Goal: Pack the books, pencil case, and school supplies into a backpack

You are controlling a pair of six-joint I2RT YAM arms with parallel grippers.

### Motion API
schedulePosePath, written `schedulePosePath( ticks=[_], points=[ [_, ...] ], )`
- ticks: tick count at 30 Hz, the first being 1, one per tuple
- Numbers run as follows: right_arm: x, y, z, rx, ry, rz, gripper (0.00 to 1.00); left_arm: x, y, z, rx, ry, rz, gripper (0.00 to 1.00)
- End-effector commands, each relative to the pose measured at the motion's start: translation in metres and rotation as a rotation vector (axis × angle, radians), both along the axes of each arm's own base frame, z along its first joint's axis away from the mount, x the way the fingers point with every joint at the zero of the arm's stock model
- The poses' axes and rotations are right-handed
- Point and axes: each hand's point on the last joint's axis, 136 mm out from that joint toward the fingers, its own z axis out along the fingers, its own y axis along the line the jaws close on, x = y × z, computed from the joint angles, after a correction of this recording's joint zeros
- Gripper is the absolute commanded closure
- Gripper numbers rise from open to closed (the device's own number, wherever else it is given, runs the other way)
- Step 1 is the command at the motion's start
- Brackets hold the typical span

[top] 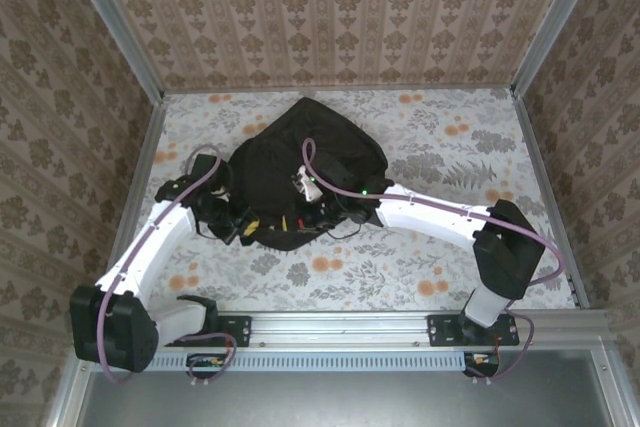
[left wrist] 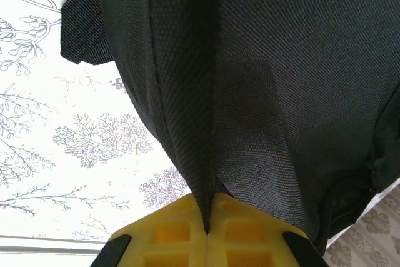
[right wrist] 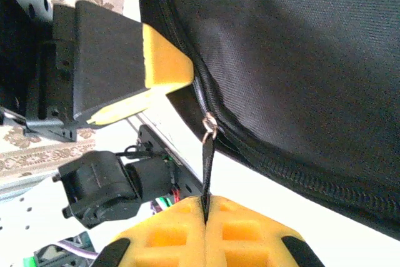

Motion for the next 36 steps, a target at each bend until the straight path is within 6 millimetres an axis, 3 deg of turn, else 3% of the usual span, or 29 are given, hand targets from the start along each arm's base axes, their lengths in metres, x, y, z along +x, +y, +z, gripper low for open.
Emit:
schedulePosePath(
  ticks=[1,13,23,28,31,36],
  points=[
    [-0.014,-0.019,0.013,-0.029,-0.038,0.032,1.00,-0.001,0.016,0.001,0.063,-0.011,0.007,1.00],
    [-0.003,-0.037,0.018,-0.037,-0.060,-0.001,1.00,-0.001,0.027,0.003,0.099,-0.029,-0.005,1.00],
    [0.007,0.001,0.049,0.108,0.046,0.012,1.00,0.000,0.019,0.004,0.154,-0.069,-0.067,1.00],
    [0.000,0.017,0.020,0.063,0.119,0.034,1.00,0.005,0.003,0.008,0.122,-0.099,-0.079,1.00],
    [-0.003,0.013,0.001,0.022,0.140,0.021,1.00,0.007,-0.001,0.011,0.114,-0.110,-0.081,1.00],
    [-0.010,0.002,-0.011,-0.004,0.153,0.010,1.00,0.009,-0.003,0.012,0.117,-0.117,-0.086,1.00]
  ],
)
